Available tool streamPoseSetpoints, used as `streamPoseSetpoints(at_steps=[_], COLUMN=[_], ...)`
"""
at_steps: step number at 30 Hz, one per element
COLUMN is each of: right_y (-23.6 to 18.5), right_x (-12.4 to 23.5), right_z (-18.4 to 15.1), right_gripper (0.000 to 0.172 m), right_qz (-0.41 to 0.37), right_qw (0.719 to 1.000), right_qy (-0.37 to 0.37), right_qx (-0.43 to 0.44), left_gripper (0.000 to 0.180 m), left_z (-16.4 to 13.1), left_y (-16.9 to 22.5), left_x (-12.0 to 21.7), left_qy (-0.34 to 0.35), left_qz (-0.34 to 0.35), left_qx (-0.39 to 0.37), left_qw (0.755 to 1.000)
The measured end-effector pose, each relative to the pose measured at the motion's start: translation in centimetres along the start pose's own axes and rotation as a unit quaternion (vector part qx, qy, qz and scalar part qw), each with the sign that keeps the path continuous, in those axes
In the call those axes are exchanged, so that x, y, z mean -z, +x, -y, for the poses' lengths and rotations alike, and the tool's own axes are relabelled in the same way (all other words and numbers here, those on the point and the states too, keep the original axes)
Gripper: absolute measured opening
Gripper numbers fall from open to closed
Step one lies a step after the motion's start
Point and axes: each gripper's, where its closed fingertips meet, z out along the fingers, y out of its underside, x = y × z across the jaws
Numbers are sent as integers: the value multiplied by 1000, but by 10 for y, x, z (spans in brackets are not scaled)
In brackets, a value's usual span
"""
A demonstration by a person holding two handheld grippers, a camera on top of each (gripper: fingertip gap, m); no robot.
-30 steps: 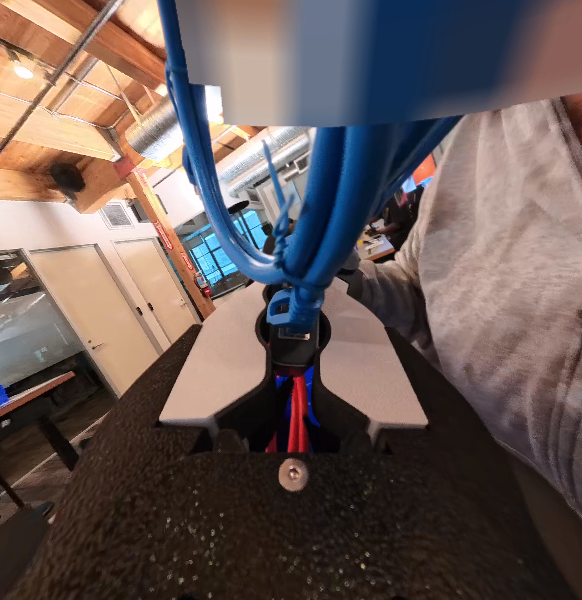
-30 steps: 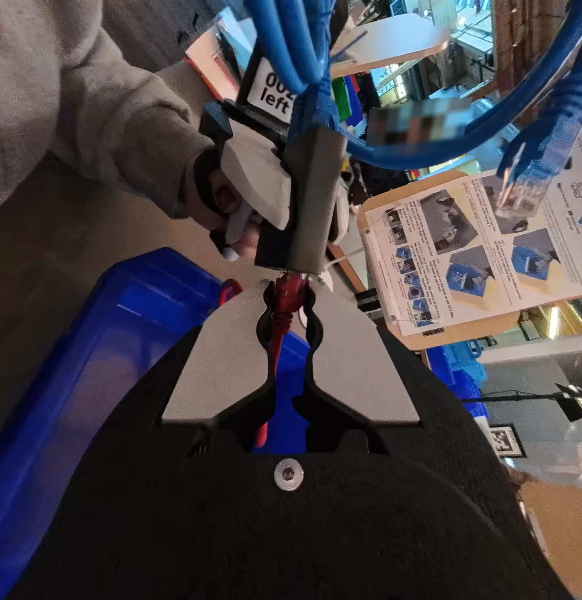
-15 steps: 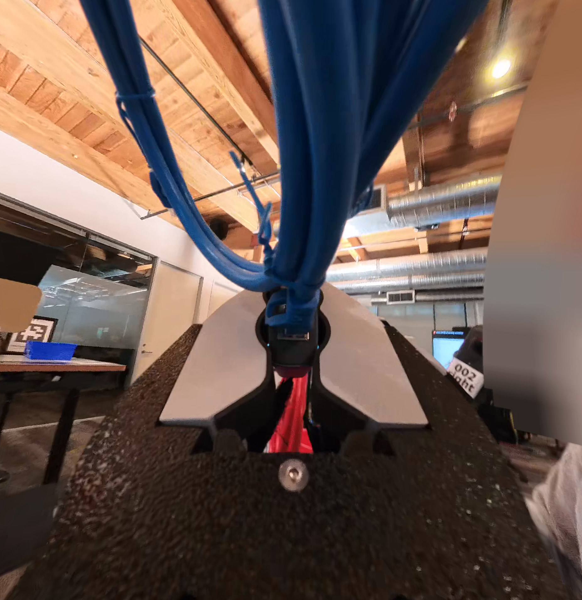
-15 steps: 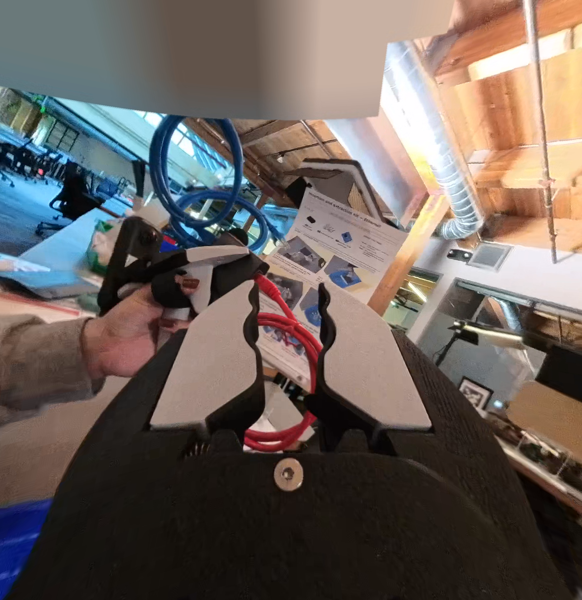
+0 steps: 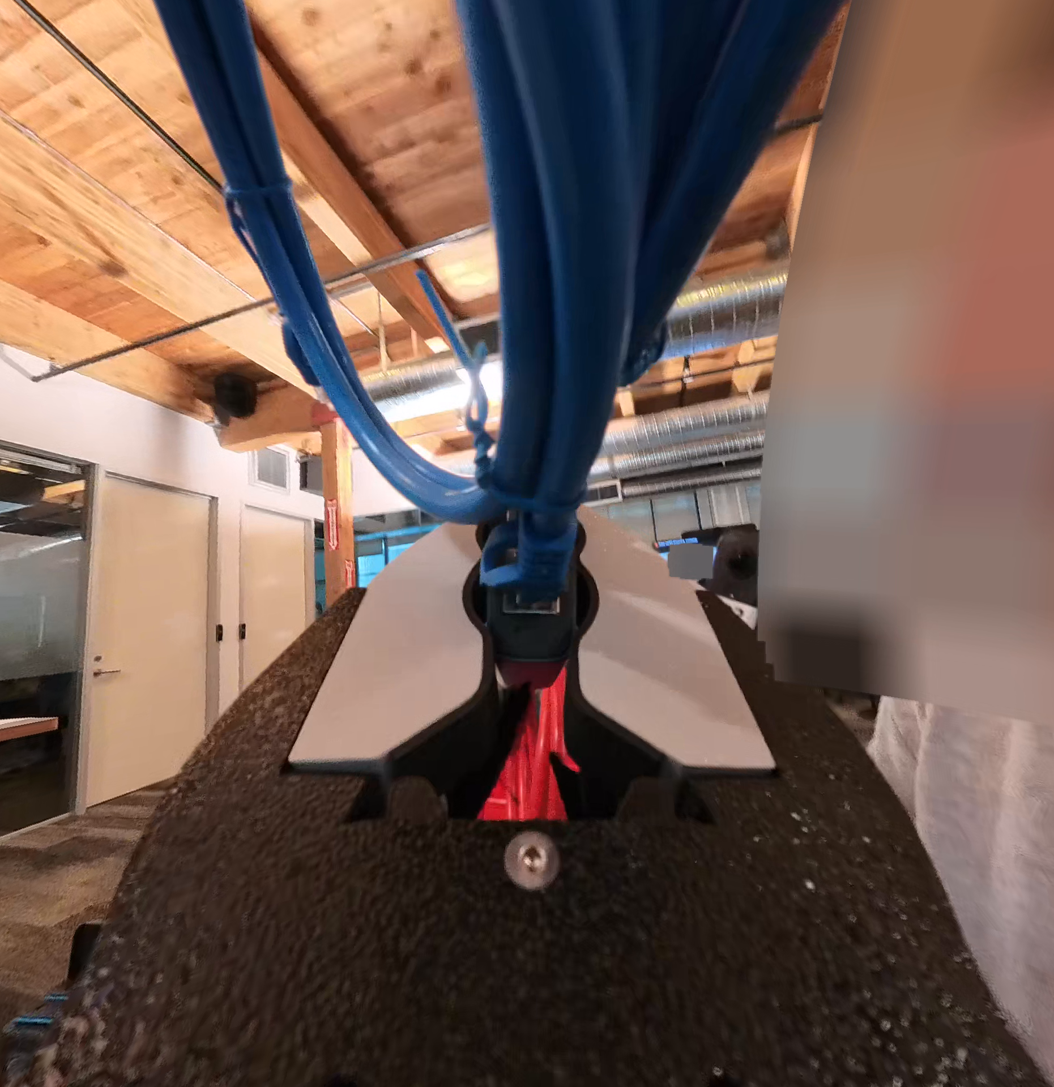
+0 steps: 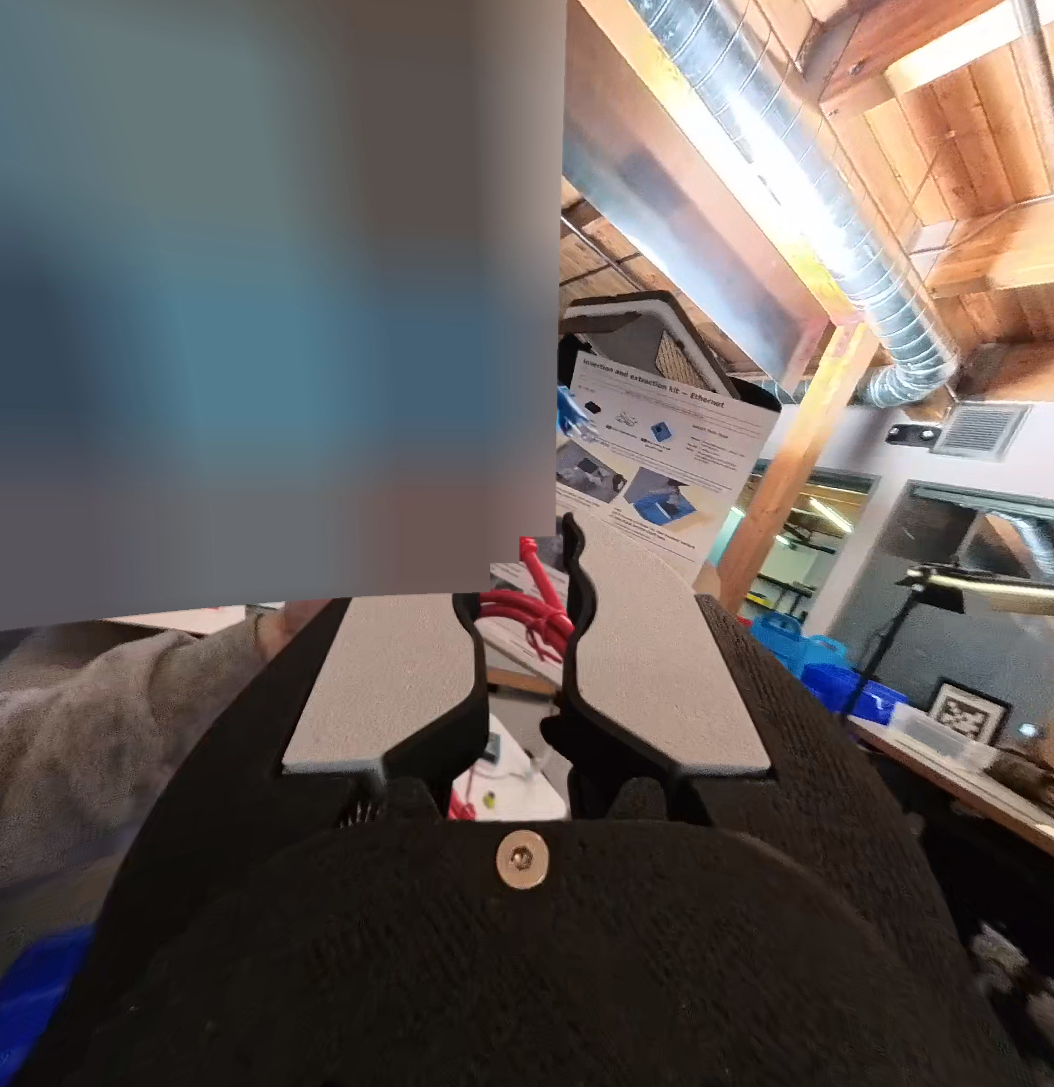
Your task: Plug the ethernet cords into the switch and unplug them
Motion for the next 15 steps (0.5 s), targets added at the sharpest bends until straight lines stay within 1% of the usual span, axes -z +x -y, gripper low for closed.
streamPoseSetpoints(at_steps=[3, 5, 6, 8, 9, 11, 14, 15], right_y=[0, -7, -16, -44, -52, -52, -58, -60], right_x=[1, 1, 2, 8, 9, 5, 4, 3], right_z=[-13, -21, -27, -36, -36, -28, -20, -17], right_gripper=[25, 25, 25, 26, 25, 27, 24, 20], right_qz=[0, 24, 55, 151, 174, 162, 167, 167], right_qw=[998, 995, 993, 982, 978, 982, 983, 983], right_qy=[-46, -71, -85, -111, -111, -89, -73, -67], right_qx=[50, 67, 66, 38, 27, 24, 25, 27], left_gripper=[22, 21, 21, 21, 21, 21, 21, 21], left_z=[-13, -19, -21, -24, -24, -22, -17, -17], left_y=[13, 24, 33, 54, 63, 77, 80, 78], left_x=[-2, -2, -1, 5, 9, 14, 17, 17], left_qy=[-47, -68, -73, -66, -55, -28, -8, -7], left_qz=[-41, -78, -107, -180, -207, -250, -261, -259], left_qx=[-10, -16, -22, -49, -64, -82, -75, -71], left_qw=[998, 995, 991, 980, 975, 964, 962, 963])
